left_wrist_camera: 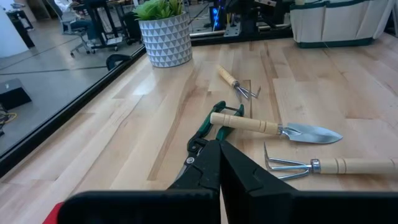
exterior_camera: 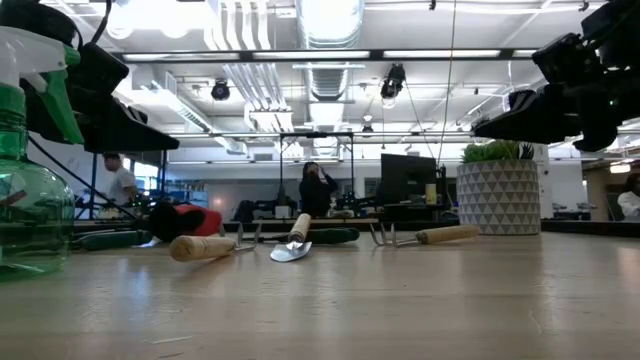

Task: Pick & Place Garden tools in Gardening bag
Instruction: Prepare the white gardening bag

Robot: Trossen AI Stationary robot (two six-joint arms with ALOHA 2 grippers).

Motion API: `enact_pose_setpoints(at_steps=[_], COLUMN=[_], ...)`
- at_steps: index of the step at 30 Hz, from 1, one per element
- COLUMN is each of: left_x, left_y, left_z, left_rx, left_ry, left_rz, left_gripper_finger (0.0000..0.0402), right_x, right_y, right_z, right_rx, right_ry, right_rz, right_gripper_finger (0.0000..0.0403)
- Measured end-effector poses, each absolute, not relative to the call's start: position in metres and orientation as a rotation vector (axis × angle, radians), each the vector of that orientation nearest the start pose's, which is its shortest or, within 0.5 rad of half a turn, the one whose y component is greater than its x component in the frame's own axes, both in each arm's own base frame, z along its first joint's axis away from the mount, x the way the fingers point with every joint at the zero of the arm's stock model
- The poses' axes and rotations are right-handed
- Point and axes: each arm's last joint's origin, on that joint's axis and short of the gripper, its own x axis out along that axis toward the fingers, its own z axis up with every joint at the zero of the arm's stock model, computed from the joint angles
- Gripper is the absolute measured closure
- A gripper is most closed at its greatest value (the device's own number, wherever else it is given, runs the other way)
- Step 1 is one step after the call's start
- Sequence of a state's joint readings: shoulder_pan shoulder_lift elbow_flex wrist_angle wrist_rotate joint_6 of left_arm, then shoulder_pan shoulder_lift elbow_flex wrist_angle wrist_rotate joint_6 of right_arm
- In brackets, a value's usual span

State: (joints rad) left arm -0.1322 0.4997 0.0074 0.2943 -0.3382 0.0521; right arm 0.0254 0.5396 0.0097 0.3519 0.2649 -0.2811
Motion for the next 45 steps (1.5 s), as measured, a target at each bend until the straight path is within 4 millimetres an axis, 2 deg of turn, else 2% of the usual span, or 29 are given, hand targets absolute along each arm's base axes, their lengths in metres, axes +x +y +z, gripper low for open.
enact_pose_setpoints(at_steps=[3, 6, 10, 17, 27, 31, 35, 38, 45], left_x=[0.126, 0.126, 0.126, 0.126, 0.126, 0.126, 0.126, 0.126, 0.126], left_y=[-0.007, -0.007, -0.007, -0.007, -0.007, -0.007, -0.007, -0.007, -0.007], left_z=[0.148, 0.148, 0.148, 0.148, 0.148, 0.148, 0.148, 0.148, 0.148], left_rx=[0.098, 0.098, 0.098, 0.098, 0.098, 0.098, 0.098, 0.098, 0.098], left_ry=[0.198, 0.198, 0.198, 0.199, 0.199, 0.198, 0.199, 0.199, 0.198], left_rz=[0.2, 0.2, 0.2, 0.2, 0.2, 0.2, 0.2, 0.2, 0.2], left_gripper_finger=[0.0399, 0.0399, 0.0399, 0.0399, 0.0399, 0.0399, 0.0399, 0.0399, 0.0399], right_x=[0.13, 0.13, 0.131, 0.13, 0.126, 0.127, 0.13, 0.142, 0.186], right_y=[-0.004, -0.004, -0.003, -0.001, -0.002, -0.003, -0.002, 0.0, 0.001], right_z=[0.15, 0.15, 0.155, 0.187, 0.203, 0.219, 0.242, 0.267, 0.305], right_rx=[-0.386, -0.377, -0.18, 0.168, 0.216, 0.199, 0.14, 0.111, 0.066], right_ry=[0.219, 0.217, 0.141, -0.215, -0.381, -0.427, -0.477, -0.396, 0.184], right_rz=[-0.204, -0.203, -0.182, -0.113, -0.131, -0.153, -0.147, -0.082, -0.091], right_gripper_finger=[0.0394, 0.0394, 0.0394, 0.0394, 0.0394, 0.0394, 0.0394, 0.0394, 0.0394])
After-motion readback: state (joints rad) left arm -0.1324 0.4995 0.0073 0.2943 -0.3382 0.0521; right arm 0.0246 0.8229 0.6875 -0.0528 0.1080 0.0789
